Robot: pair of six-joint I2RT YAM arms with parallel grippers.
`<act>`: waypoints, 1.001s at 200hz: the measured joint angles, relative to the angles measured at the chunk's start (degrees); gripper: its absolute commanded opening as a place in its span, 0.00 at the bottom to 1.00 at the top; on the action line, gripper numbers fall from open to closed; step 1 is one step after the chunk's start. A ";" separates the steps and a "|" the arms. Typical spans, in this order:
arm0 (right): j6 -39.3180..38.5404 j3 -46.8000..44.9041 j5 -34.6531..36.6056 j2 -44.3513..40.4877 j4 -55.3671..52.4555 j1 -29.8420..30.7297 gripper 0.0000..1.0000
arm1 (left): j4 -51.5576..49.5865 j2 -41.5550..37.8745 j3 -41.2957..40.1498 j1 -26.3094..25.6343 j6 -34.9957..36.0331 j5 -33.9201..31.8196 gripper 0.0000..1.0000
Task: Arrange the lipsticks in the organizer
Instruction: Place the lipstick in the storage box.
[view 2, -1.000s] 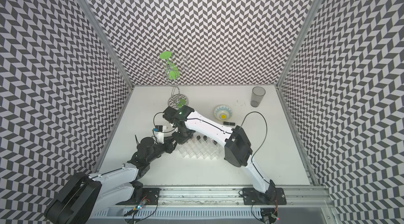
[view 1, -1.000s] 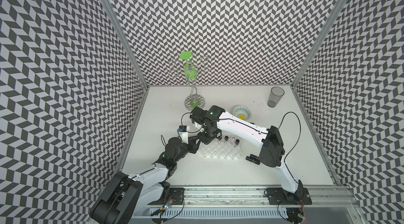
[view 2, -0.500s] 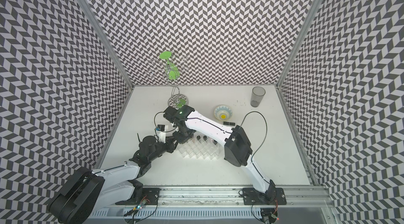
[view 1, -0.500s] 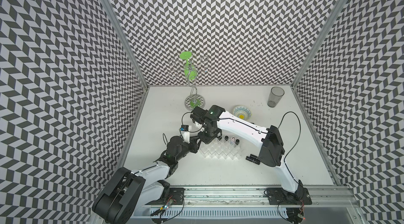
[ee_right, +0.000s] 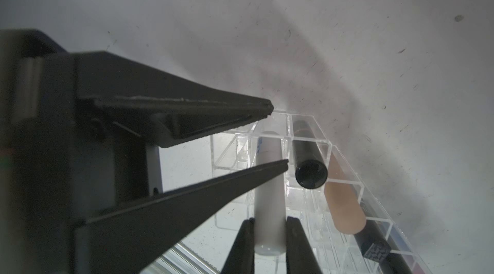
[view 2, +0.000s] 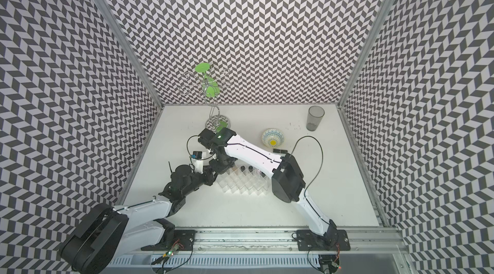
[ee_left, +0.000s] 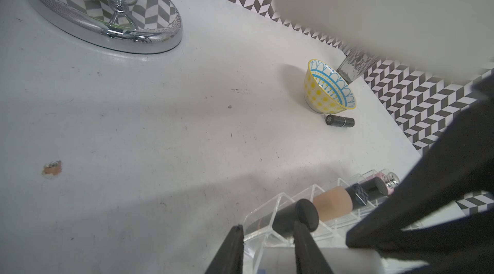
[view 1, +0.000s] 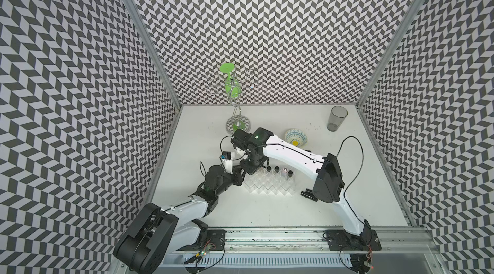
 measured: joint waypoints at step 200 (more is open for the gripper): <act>2.71 -28.37 4.35 -23.58 19.91 -1.20 0.51 | -10.01 -10.71 0.55 -0.02 -2.25 -6.43 0.63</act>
